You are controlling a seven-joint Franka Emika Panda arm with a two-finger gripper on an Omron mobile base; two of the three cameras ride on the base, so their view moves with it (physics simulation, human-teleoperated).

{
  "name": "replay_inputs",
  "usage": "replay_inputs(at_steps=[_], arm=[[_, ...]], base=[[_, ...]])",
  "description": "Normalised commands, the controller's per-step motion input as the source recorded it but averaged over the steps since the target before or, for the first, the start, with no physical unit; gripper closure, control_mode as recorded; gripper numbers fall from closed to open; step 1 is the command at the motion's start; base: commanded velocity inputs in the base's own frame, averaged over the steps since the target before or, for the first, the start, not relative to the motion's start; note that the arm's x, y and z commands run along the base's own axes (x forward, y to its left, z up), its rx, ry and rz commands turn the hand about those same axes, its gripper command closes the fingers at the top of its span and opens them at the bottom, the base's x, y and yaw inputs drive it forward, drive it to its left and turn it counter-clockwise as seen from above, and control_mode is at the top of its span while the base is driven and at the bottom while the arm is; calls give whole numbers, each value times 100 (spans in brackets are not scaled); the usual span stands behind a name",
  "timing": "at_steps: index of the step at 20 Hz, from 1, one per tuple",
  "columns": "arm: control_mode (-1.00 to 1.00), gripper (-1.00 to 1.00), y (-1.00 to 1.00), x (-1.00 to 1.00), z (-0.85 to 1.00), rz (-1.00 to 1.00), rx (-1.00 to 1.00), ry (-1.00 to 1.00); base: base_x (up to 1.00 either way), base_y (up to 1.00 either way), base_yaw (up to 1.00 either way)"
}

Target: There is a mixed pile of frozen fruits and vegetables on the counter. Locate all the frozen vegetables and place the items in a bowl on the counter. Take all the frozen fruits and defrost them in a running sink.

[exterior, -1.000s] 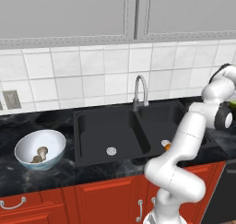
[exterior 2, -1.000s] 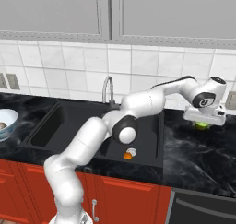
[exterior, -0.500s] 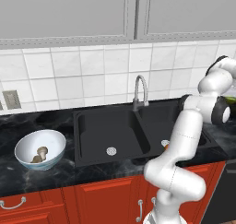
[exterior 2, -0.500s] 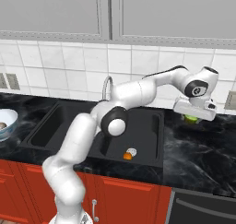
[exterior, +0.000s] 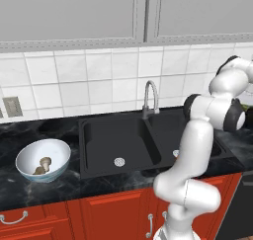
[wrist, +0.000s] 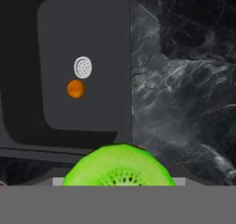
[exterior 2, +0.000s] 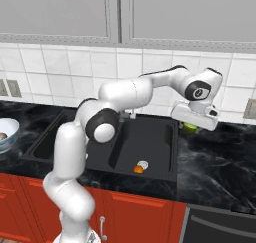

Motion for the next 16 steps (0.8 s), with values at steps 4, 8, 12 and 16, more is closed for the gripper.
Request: replay_inputs(at_steps=[4,8,12,16], arm=[[-100,100,90,-43,0,0,0,0],[-100,100,91,-38,-1,0,-2,-5],[-100,100,92,-15,-12,0,-5,-19],[-100,100,72,2,-4,-1,-5,-9]], base=[[0,0,0],[0,0,0],[0,0,0],[0,0,0]])
